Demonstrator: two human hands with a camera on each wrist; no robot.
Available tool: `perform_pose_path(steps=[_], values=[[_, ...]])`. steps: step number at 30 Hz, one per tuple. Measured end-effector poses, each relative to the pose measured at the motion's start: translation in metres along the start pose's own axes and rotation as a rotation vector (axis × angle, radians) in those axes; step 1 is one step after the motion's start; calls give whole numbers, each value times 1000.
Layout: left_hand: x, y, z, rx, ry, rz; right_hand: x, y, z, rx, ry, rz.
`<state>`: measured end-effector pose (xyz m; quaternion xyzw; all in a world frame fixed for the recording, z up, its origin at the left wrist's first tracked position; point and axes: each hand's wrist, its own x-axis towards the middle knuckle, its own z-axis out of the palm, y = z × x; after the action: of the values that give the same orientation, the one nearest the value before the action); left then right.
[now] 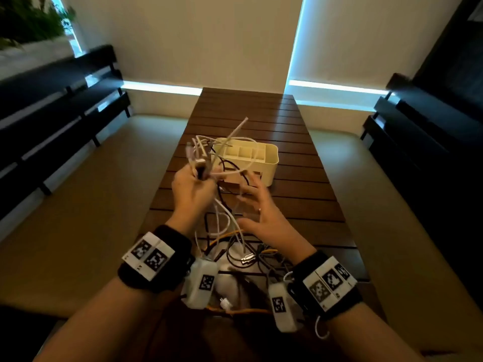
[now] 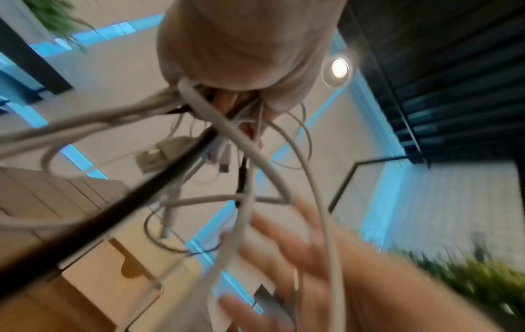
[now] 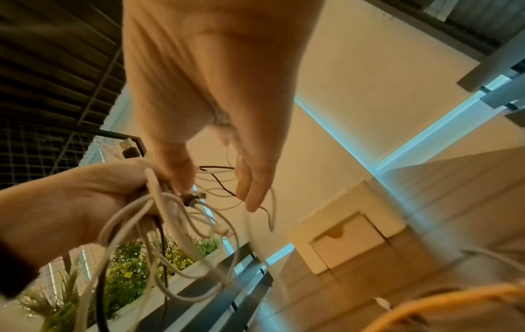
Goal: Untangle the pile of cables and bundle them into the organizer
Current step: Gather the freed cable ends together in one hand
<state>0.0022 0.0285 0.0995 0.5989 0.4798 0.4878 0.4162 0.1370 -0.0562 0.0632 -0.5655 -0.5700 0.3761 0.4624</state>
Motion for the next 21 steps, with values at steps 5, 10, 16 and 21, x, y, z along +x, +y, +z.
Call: perform_pose_path(steps=[5, 10, 16, 21], values=[[40, 3, -29, 176, 249, -31, -30, 39, -11, -585, 122, 231], [28, -36, -3, 698, -35, 67, -52, 75, 24, -1018, -488, 424], [-2, -103, 30, 919, -402, 2, -52, 89, 29, -1121, -516, 517], [5, -106, 29, 909, -493, -26, -39, 83, -17, -958, -195, 584]])
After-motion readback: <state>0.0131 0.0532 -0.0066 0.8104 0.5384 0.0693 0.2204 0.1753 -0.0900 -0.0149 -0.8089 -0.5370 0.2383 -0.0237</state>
